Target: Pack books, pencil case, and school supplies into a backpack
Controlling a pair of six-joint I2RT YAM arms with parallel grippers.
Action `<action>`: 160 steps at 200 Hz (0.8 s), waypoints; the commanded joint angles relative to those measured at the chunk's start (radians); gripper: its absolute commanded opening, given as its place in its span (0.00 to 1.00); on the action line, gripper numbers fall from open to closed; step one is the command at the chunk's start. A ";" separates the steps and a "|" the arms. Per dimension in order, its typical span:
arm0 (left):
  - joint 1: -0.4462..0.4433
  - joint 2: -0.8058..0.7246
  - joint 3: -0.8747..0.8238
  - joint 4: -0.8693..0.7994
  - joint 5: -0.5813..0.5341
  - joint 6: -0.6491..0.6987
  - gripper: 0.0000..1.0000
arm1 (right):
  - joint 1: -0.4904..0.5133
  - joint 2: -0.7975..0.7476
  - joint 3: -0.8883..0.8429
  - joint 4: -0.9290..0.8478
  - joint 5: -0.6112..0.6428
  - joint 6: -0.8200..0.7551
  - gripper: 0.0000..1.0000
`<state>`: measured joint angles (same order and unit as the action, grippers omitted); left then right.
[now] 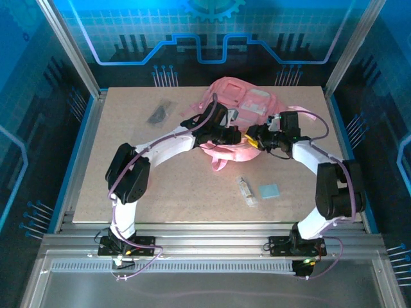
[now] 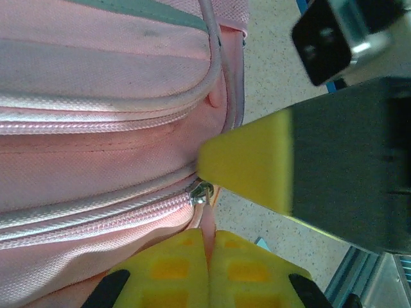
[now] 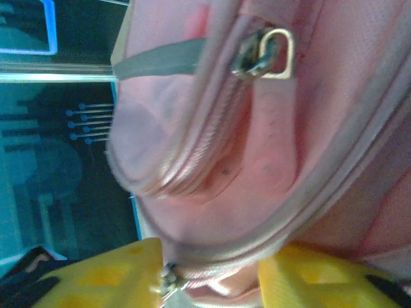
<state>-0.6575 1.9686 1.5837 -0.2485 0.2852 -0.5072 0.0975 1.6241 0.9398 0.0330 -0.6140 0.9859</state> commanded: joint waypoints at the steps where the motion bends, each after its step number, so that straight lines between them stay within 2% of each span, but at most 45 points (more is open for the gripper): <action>1: -0.018 -0.050 -0.019 0.102 0.083 -0.022 0.00 | 0.010 0.050 -0.019 0.108 0.034 0.054 0.15; 19: -0.012 -0.081 -0.066 0.096 0.070 -0.013 0.00 | -0.003 0.044 -0.028 0.111 0.063 0.047 0.00; 57: 0.057 -0.145 -0.209 0.113 0.003 -0.033 0.00 | -0.034 -0.019 -0.044 0.074 0.112 -0.001 0.00; 96: 0.231 -0.206 -0.382 0.192 -0.116 -0.045 0.00 | -0.059 -0.063 -0.041 0.015 0.095 -0.048 0.00; 128: 0.342 -0.192 -0.418 0.224 -0.207 0.008 0.00 | -0.076 -0.067 -0.023 -0.032 0.097 -0.094 0.00; 142: 0.357 -0.205 -0.410 0.211 -0.194 0.017 0.00 | -0.096 -0.051 0.007 -0.063 0.101 -0.130 0.00; 160: 0.324 -0.261 -0.420 0.211 -0.178 0.030 0.00 | -0.121 -0.019 0.066 -0.123 0.136 -0.187 0.00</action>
<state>-0.3470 1.7901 1.1770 -0.0238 0.2077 -0.5186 0.0544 1.5940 0.9146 -0.0097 -0.5797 0.9123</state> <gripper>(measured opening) 0.040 0.058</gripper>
